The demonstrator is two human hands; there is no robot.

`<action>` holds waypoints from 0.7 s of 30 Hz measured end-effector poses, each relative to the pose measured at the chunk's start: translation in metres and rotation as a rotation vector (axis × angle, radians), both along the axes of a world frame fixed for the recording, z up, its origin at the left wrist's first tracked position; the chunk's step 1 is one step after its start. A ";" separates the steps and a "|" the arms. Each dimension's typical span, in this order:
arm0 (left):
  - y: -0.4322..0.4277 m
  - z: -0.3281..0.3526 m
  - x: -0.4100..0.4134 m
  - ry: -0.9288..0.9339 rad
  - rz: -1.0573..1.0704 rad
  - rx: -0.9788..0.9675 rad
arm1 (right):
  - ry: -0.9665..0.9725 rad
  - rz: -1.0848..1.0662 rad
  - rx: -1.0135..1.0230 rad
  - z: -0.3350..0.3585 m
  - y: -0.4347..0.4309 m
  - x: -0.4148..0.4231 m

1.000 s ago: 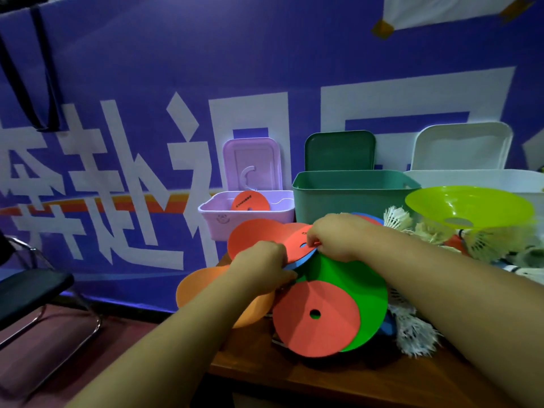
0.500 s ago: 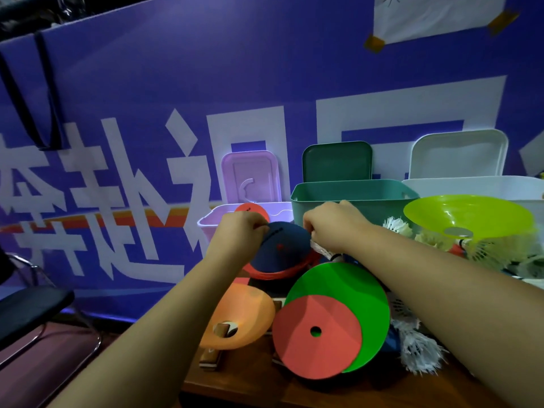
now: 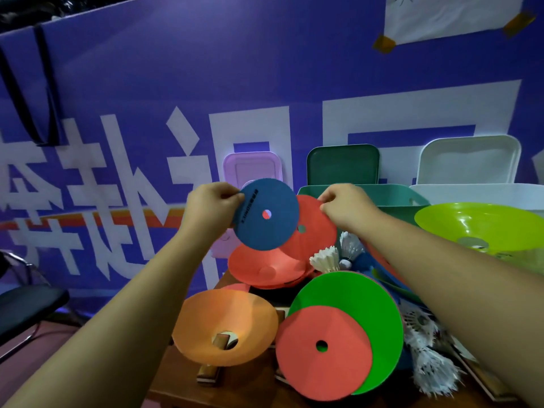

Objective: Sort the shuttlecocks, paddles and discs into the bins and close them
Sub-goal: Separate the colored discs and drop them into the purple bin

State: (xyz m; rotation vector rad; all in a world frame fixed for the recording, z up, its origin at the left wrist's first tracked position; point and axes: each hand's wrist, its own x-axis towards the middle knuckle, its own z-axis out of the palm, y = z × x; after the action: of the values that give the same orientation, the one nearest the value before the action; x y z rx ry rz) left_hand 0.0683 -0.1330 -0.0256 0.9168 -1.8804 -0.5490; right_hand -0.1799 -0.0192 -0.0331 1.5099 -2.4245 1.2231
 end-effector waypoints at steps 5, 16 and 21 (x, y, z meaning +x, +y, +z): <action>-0.023 0.010 0.010 0.195 0.011 0.103 | -0.067 0.020 -0.244 0.000 -0.010 0.000; -0.083 0.016 -0.033 0.462 -0.047 0.500 | -0.079 0.030 -0.483 0.006 -0.040 0.009; -0.093 -0.015 -0.040 0.111 0.066 0.615 | -0.093 0.051 -0.494 0.003 -0.058 0.015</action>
State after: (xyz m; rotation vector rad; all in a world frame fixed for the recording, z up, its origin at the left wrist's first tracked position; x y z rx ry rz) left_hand 0.0281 -0.2264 -0.0410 1.3015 -1.5915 -1.1482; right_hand -0.1645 -0.0771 -0.0299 1.3909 -1.9263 1.7680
